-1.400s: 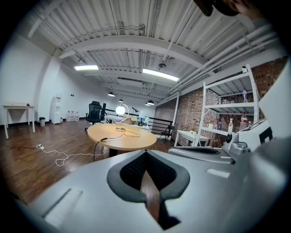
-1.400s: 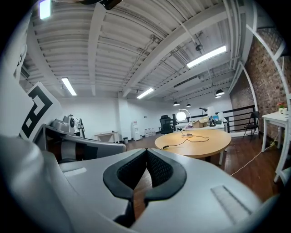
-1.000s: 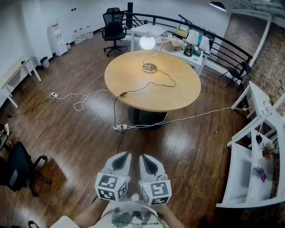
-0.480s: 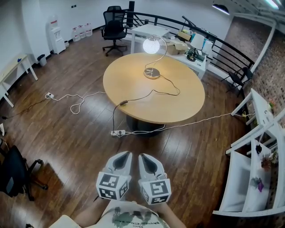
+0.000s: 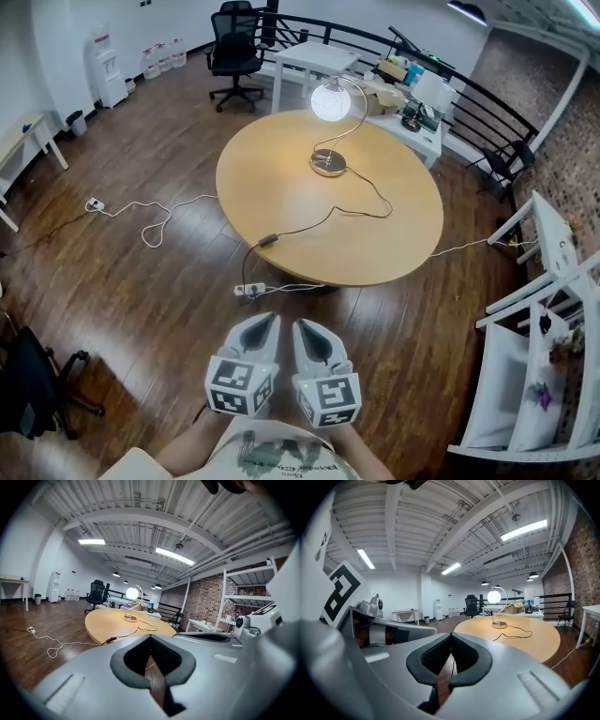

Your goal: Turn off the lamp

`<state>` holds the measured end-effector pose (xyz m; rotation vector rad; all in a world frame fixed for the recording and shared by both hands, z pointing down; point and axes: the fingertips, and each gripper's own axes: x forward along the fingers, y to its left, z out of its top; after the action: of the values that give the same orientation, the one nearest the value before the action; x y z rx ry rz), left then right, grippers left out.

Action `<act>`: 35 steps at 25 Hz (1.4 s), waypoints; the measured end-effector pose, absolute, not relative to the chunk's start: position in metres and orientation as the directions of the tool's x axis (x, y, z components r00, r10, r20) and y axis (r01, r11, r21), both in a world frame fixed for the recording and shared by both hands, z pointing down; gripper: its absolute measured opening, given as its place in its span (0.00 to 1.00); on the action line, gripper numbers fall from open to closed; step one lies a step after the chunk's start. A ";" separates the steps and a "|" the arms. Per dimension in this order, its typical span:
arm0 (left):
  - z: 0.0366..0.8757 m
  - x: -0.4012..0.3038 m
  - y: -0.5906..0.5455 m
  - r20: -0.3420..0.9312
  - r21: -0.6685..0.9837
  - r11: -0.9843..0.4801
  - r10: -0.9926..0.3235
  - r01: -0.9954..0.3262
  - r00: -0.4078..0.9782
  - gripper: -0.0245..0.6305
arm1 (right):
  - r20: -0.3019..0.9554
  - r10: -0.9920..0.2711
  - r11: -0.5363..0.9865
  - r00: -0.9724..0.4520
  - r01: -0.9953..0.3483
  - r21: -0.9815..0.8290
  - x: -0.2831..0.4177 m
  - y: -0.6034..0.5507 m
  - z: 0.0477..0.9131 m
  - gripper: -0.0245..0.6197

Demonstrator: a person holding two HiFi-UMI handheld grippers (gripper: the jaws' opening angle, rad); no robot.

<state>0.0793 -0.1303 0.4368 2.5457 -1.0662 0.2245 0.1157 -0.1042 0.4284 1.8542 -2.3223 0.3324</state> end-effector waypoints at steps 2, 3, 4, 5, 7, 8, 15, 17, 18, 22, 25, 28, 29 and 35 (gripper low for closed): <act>0.439 0.074 -0.150 0.284 0.283 -0.644 -0.651 -0.711 0.703 0.04 | 0.257 -0.942 0.204 -0.218 -0.976 -0.079 0.111 -0.124 0.429 0.04; 0.440 0.070 -0.159 0.283 0.287 -0.642 -0.652 -0.710 0.704 0.04 | 0.259 -0.941 0.204 -0.217 -0.976 -0.078 0.108 -0.133 0.430 0.04; 0.441 0.066 -0.168 0.280 0.291 -0.640 -0.653 -0.711 0.703 0.04 | 0.262 -0.940 0.205 -0.217 -0.976 -0.073 0.105 -0.142 0.433 0.04; 0.443 0.062 -0.177 0.278 0.293 -0.638 -0.656 -0.712 0.702 0.04 | 0.266 -0.939 0.209 -0.219 -0.976 -0.067 0.102 -0.152 0.435 0.04; 0.450 0.056 -0.197 0.280 0.295 -0.632 -0.660 -0.717 0.697 0.04 | 0.275 -0.935 0.215 -0.222 -0.975 -0.057 0.096 -0.174 0.441 0.04; 0.454 0.052 -0.206 0.285 0.297 -0.629 -0.660 -0.719 0.695 0.04 | 0.281 -0.933 0.217 -0.223 -0.975 -0.053 0.093 -0.184 0.444 0.04; 0.476 0.028 -0.244 0.308 0.347 -0.588 -0.665 -0.731 0.681 0.04 | 0.323 -0.918 0.232 -0.231 -0.972 -0.035 0.079 -0.227 0.460 0.04; 0.479 0.024 -0.249 0.311 0.353 -0.580 -0.667 -0.734 0.677 0.04 | 0.332 -0.914 0.236 -0.235 -0.971 -0.037 0.077 -0.235 0.465 0.04; 0.481 0.023 -0.251 0.314 0.354 -0.578 -0.667 -0.735 0.675 0.04 | 0.335 -0.912 0.238 -0.236 -0.971 -0.038 0.076 -0.239 0.467 0.04; 0.489 0.021 -0.264 0.319 0.352 -0.567 -0.675 -0.745 0.665 0.04 | 0.348 -0.906 0.241 -0.239 -0.970 -0.039 0.080 -0.259 0.478 0.04; 0.492 0.023 -0.277 0.326 0.349 -0.555 -0.683 -0.755 0.654 0.04 | 0.354 -0.903 0.248 -0.244 -0.968 -0.036 0.086 -0.278 0.484 0.04; 0.496 0.025 -0.294 0.327 0.354 -0.540 -0.694 -0.764 0.642 0.04 | 0.368 -0.894 0.262 -0.254 -0.965 -0.030 0.094 -0.302 0.497 0.04; 0.497 0.025 -0.300 0.325 0.353 -0.534 -0.700 -0.768 0.636 0.04 | 0.375 -0.890 0.269 -0.260 -0.963 -0.028 0.097 -0.311 0.501 0.05; 0.502 0.031 -0.338 0.341 0.344 -0.485 -0.733 -0.804 0.589 0.04 | 0.438 -0.850 0.321 -0.293 -0.947 -0.011 0.114 -0.361 0.533 0.06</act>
<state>0.0314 -0.3376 0.5025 2.3508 -1.2251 0.2027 0.1137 -0.3607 0.5333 1.6020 -2.2404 0.3831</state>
